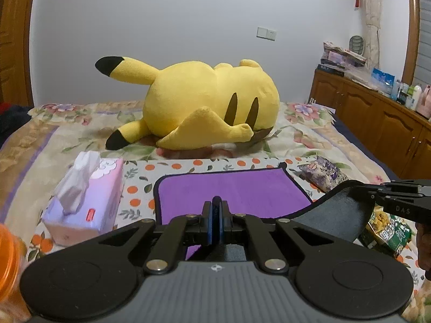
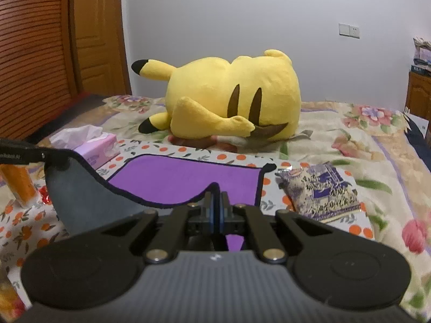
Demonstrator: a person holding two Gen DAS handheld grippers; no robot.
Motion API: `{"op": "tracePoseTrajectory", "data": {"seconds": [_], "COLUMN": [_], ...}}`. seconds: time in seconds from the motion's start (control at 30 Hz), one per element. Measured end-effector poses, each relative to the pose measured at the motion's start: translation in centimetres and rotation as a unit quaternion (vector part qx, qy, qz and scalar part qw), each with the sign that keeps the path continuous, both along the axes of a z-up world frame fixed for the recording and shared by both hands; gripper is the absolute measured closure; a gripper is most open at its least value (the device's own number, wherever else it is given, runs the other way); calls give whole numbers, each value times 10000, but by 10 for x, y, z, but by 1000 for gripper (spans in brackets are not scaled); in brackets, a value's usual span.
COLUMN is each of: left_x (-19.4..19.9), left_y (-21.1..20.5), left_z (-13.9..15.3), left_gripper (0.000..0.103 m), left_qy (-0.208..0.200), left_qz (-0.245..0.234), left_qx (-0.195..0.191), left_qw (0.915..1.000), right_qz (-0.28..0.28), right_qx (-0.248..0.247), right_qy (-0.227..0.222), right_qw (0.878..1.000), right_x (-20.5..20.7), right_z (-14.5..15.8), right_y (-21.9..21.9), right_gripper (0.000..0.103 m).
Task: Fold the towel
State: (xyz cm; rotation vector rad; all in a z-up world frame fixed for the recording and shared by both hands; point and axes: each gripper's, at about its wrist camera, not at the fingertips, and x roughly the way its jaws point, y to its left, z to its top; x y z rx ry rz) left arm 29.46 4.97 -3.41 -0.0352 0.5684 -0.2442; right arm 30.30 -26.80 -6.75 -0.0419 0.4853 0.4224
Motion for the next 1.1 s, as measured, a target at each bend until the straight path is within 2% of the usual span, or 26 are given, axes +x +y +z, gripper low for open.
{"op": "tracePoseTrajectory", "data": {"seconds": [0.23, 0.57, 0.8, 1.1], "left_x": [19, 52, 75, 110], "left_y": [-8, -5, -3, 1], "left_z": [11, 19, 22, 10], "left_gripper": [97, 98, 97, 97], "left_qy": [-106, -154, -287, -333], "left_qz": [-55, 143, 347, 622], "left_qx": [143, 90, 190, 339], "left_qw": [9998, 9997, 9988, 9969], "right_qz": [67, -19, -28, -153], "right_qx": [-171, -312, -443, -510], "right_qy": [-137, -216, -279, -272], "right_qw": [9997, 9993, 9986, 9982], "right_x": [16, 48, 71, 105], "right_z": [10, 21, 20, 9], "right_y": [5, 7, 14, 23], "right_gripper": [99, 99, 99, 99]}}
